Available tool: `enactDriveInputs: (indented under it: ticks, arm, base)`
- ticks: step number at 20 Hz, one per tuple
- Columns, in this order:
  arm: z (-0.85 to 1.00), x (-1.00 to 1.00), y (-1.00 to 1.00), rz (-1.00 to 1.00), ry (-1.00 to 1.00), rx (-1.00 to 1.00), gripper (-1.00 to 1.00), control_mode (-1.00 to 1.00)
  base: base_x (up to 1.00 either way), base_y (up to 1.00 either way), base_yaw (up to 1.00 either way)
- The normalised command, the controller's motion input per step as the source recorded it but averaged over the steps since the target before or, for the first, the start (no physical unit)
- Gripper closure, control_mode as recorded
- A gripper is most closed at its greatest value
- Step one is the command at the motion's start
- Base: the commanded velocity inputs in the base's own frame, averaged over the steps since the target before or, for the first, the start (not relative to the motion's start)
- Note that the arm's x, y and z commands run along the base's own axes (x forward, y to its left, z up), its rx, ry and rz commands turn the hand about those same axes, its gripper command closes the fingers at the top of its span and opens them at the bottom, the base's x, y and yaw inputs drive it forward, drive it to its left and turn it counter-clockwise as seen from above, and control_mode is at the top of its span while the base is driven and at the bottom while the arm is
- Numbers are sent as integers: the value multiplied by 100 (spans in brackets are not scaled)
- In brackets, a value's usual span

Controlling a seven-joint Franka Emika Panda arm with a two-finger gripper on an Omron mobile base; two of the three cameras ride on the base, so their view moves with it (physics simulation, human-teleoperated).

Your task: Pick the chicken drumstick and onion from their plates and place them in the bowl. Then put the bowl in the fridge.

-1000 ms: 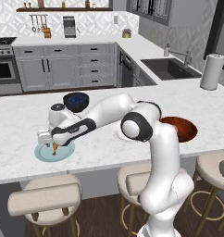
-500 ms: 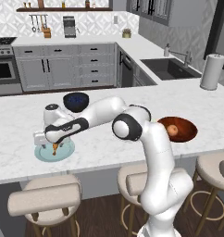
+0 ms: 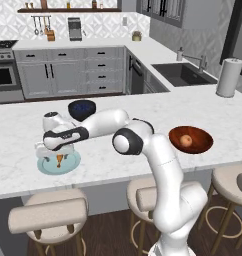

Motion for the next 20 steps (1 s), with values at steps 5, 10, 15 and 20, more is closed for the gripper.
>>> enactDriveInputs:
  ticks: [5,10,15,20]
  arm:
    - [-75,0,2,2,-8,0,100,-100]
    - [-47,-20,-21,2,-5,0,100,-100]
    - [-12,-53,-51,1,-1,2,100,-100]
    - [24,-82,-84,3,-2,1,100,-100]
  base:
    - [0,0,0]
    - [0,0,0]
    - [0,0,0]
    - [0,0,0]
